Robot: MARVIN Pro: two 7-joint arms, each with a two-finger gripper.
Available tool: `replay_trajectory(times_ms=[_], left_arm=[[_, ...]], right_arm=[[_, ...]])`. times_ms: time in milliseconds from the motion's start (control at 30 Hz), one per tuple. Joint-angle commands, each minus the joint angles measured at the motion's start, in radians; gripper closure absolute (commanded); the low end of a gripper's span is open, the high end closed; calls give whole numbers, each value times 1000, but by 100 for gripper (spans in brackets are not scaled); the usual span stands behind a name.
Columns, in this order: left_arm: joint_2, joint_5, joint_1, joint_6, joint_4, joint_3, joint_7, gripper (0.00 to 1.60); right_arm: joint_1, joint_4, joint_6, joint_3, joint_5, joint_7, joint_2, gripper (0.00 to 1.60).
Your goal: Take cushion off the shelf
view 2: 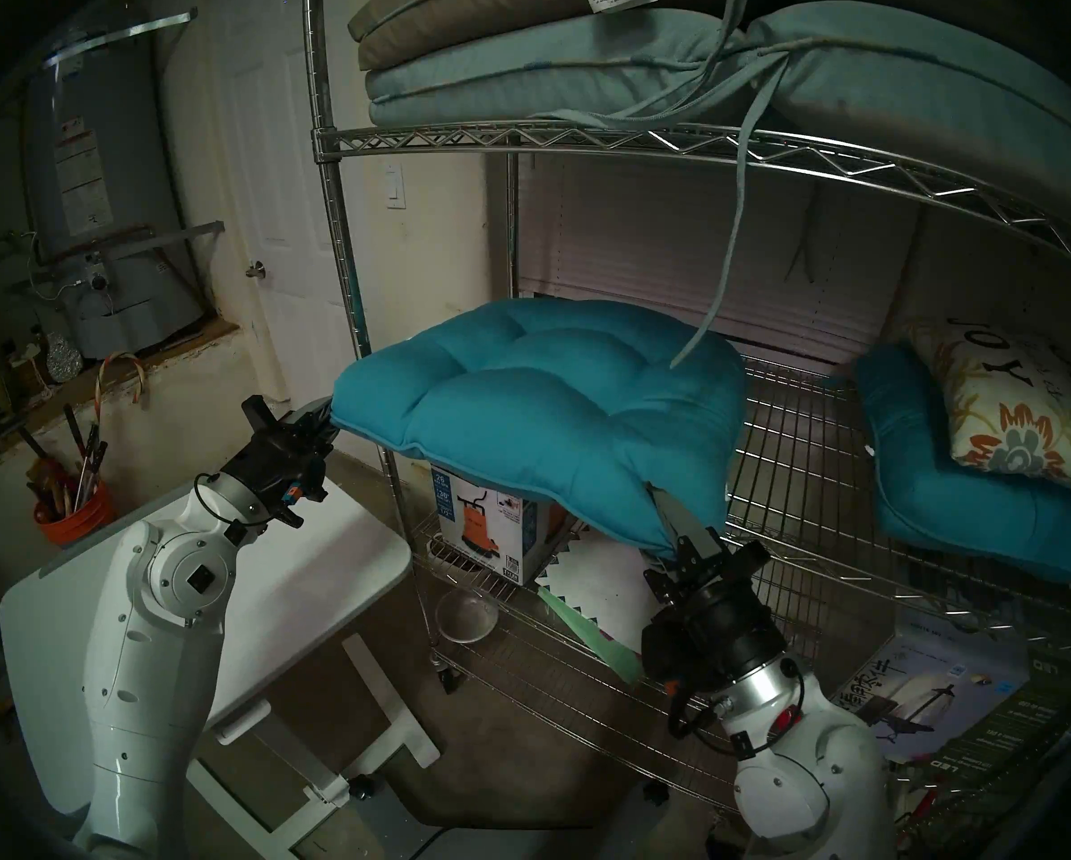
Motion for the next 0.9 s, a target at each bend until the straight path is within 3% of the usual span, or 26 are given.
replay_trajectory(times_ms=[0,67,133,200,500,867], left_arm=[[-42,-8,70,2,-105,10,27,160],[-71,7,129,30,-181,20,22,160],[-74,3,119,11,-150,33,40,160],[-93,6,153,20,-200,58,36,160],[-127,19,220,11,-259,127,88,160],[-148,46,371,15,-393,104,152,160]], right_arm=[[82,29,-20,25,59,-4,21,160],[89,42,-35,60,86,-9,40,160],[90,45,-40,75,94,-9,47,160],[87,48,-48,109,115,-14,57,160],[75,75,-105,217,190,-32,100,160],[30,74,-173,249,250,-35,109,160]])
